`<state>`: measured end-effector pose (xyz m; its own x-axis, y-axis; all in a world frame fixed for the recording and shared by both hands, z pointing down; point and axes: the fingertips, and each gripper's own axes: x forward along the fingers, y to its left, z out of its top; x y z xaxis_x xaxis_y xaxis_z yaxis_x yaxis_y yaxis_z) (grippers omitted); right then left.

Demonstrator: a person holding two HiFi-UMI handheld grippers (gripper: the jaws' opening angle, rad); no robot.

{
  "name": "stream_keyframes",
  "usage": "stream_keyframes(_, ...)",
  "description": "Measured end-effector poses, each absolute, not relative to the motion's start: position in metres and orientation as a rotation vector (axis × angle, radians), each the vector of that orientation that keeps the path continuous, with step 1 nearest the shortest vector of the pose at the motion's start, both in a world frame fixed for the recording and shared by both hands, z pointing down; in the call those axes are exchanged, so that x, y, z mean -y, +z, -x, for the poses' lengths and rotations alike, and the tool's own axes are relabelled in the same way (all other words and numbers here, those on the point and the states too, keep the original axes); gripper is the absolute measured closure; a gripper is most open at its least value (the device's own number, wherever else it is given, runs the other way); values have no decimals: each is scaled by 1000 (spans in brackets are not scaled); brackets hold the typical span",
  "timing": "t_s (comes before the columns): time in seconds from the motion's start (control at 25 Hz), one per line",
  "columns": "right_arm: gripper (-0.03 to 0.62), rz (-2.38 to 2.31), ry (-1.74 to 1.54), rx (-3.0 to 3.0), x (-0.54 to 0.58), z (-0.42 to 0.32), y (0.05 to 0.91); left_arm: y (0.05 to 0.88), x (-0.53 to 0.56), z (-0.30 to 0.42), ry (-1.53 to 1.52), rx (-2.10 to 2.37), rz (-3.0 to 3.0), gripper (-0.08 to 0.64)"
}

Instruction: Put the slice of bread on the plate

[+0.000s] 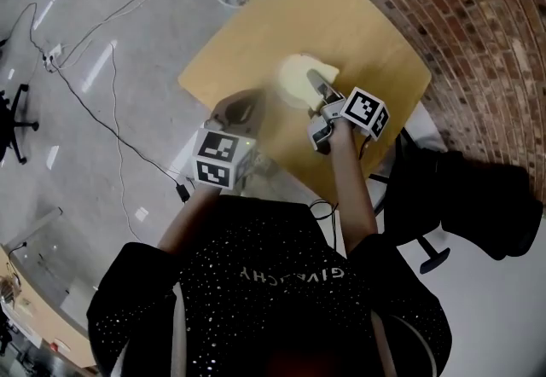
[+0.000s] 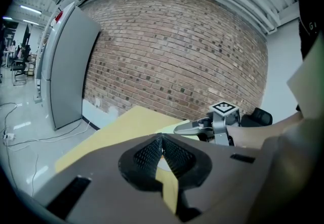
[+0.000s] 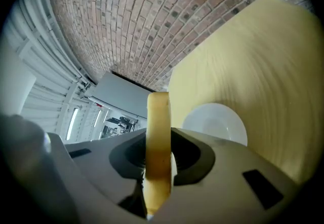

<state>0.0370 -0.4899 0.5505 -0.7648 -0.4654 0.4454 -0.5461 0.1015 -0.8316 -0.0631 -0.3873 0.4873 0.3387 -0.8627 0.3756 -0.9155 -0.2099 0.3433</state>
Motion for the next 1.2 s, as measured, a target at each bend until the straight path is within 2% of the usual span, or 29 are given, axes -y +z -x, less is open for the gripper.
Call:
stream_keyframes(0.2, 499, -989, 1860, 2221, 494, -26, 565, 493, 380, 75, 145, 1594, -2051, 551)
stream_keyframes(0.6, 489, -1033, 1793, 2171, 499, -26, 575, 495, 378, 84, 113, 1626, -1995, 551)
stream_keyframes(0.84, 323, -1077, 1562, 2162, 498, -28, 573, 493, 382, 85, 104, 1624, -2000, 551)
stream_keyframes(1.04, 257, -1113, 1165, 2094, 492, -38, 580, 491, 383, 81, 98, 1608, -2016, 551)
stream_keyframes(1.2, 241, -1179, 959, 2017, 489, -53, 584, 488, 383, 78, 92, 1594, -2033, 551)
